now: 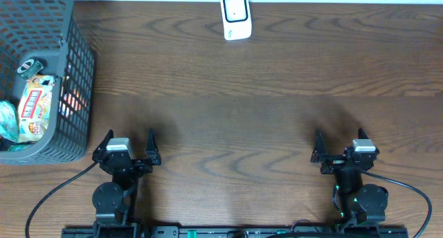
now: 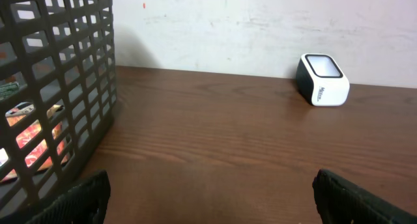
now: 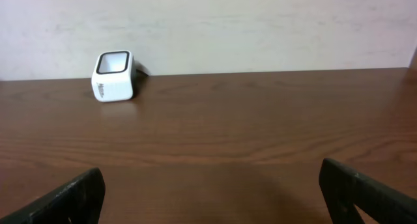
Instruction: Scan the item barcode
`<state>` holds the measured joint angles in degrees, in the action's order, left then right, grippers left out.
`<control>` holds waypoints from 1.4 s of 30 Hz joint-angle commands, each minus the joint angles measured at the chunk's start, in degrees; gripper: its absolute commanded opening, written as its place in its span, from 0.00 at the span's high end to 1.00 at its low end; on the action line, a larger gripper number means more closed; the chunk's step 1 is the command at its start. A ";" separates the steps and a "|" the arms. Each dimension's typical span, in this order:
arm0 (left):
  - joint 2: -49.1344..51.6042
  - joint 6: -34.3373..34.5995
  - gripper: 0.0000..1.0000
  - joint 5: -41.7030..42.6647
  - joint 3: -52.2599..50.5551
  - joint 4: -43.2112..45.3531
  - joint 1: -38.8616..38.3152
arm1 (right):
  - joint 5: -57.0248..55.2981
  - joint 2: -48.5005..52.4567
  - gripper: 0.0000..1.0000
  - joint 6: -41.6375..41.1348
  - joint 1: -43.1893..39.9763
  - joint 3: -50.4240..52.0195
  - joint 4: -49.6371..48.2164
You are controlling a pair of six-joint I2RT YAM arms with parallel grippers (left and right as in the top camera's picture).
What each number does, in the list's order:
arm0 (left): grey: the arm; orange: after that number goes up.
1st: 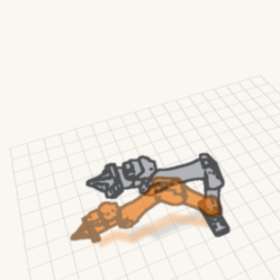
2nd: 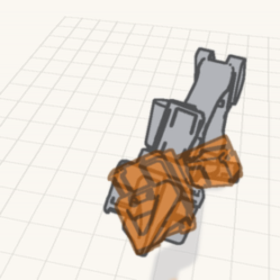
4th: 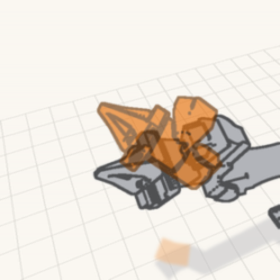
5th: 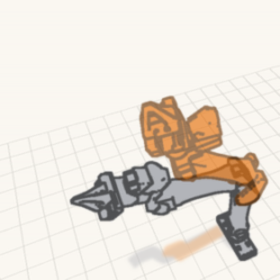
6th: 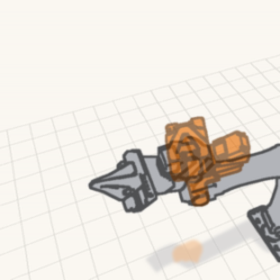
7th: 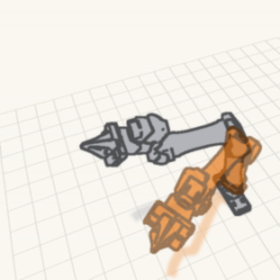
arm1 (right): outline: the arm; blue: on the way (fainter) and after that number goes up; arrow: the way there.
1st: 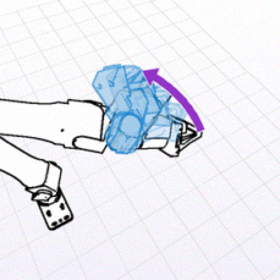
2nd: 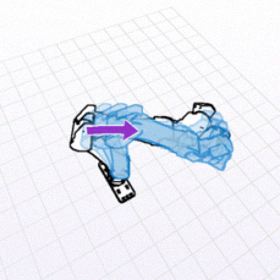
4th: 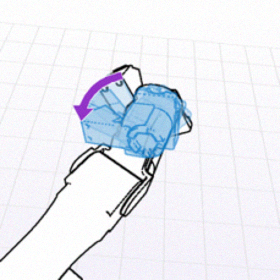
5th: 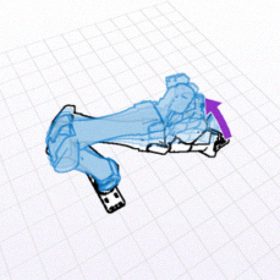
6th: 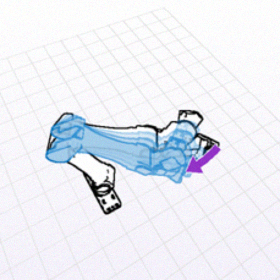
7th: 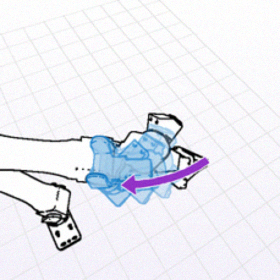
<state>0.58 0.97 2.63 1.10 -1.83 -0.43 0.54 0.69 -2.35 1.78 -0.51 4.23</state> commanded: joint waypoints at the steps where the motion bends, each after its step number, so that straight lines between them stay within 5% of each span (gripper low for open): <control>1: -0.35 -1.18 0.02 -1.81 -0.87 -2.38 0.09 | -0.20 -0.15 0.01 -0.37 -0.35 0.22 0.07; 38: -0.35 -2.64 0.02 -3.41 -0.87 -1.27 0.15 | -0.20 -0.15 0.01 -0.37 -0.35 0.22 0.07; 42: -0.35 5.27 0.02 13.03 -0.83 7.23 0.04 | -0.22 -0.15 0.01 -0.37 -0.35 0.22 0.07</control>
<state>0.62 0.91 3.64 0.82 0.99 -0.43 0.56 0.69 -2.35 1.78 -0.51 4.23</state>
